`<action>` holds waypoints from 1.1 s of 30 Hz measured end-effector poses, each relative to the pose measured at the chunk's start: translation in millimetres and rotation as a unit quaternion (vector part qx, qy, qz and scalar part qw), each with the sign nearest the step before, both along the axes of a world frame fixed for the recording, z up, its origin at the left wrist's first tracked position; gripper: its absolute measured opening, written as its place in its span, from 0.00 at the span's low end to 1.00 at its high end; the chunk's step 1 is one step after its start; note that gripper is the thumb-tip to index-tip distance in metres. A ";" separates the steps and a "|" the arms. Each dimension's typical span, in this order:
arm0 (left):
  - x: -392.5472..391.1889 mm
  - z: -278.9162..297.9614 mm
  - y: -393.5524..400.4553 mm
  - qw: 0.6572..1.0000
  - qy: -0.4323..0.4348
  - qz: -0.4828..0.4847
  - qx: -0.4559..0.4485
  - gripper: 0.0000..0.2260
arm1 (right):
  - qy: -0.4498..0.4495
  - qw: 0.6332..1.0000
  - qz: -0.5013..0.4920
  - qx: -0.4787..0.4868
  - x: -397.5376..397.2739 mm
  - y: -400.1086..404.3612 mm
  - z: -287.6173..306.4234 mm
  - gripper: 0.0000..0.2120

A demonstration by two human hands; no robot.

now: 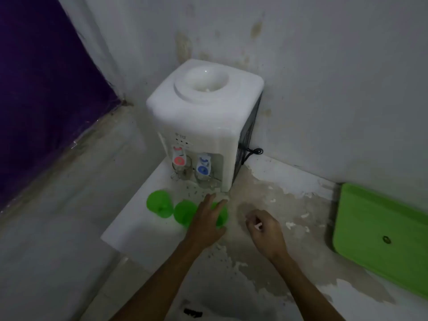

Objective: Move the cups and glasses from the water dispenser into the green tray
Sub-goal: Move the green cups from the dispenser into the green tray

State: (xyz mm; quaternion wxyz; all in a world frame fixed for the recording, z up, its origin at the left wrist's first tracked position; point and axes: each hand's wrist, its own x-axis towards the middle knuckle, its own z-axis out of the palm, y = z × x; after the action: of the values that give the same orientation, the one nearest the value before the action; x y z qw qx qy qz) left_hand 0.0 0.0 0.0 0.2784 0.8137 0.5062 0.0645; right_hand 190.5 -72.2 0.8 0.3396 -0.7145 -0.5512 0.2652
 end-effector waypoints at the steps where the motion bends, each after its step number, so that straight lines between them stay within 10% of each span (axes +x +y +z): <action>1: 0.9 -1.9 2.1 1.000 0.012 -0.014 -0.019 0.36 | 0.004 1.000 -0.007 0.000 0.4 0.9 -0.8 0.06; 13: 21.7 21.1 12.5 0.999 -0.024 -0.024 -0.012 0.30 | 0.121 0.983 -0.124 -0.063 1.7 -3.4 -10.6 0.07; 20: 74.3 54.3 -10.6 0.996 -0.089 -0.024 0.012 0.30 | 0.486 0.812 -0.252 -0.203 22.4 -15.8 11.6 0.11; 33: 208.1 62.6 -93.1 0.984 -0.124 -0.131 0.015 0.30 | 0.670 0.650 -0.317 -0.166 137.1 -96.6 24.0 0.16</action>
State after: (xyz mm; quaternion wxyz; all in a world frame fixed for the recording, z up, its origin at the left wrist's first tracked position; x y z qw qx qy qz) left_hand 208.1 -93.1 62.6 0.3326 0.8627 0.3562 0.1353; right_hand 327.5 -168.8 24.8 0.5560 -0.5180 0.1396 0.6349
